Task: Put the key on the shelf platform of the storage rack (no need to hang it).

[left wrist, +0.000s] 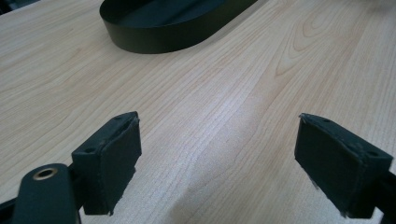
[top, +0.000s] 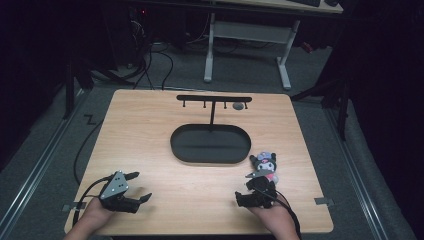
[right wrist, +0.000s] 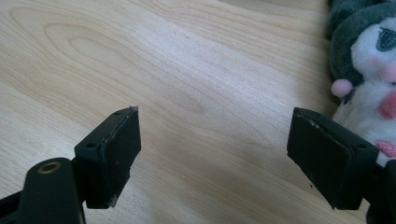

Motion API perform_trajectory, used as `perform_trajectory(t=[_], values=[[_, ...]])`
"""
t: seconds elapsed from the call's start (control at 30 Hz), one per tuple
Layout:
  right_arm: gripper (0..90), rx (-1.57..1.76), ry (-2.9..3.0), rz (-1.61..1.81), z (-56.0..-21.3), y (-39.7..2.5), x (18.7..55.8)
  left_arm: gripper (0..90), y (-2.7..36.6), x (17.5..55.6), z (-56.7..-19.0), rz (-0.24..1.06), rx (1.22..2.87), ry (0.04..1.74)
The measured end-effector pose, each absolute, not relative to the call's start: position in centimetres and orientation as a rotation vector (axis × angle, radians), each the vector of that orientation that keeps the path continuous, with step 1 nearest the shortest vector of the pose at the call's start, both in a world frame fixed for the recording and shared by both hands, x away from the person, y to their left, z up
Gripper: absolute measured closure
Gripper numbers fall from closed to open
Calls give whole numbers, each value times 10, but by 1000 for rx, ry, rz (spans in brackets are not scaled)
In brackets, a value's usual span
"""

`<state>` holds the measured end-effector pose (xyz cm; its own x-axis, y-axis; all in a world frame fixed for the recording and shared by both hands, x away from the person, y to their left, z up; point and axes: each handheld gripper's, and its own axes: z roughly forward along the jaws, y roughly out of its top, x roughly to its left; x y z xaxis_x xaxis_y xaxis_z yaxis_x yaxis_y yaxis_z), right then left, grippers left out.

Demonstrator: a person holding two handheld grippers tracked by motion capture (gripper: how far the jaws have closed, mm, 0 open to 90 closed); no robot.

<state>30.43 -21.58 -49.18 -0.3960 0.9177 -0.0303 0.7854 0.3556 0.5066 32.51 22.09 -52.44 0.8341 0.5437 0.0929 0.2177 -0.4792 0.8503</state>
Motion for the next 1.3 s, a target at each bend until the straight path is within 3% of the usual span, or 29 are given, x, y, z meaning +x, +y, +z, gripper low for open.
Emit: perform_trajectory(t=[0.47, 1.3], values=[[164, 1426, 2433, 462, -475, -213, 305, 155, 221, 325, -524, 438, 2073, 559], [203, 1555, 2319, 369, -447, -265, 319, 156, 221, 326, -524, 433, 2069, 562]])
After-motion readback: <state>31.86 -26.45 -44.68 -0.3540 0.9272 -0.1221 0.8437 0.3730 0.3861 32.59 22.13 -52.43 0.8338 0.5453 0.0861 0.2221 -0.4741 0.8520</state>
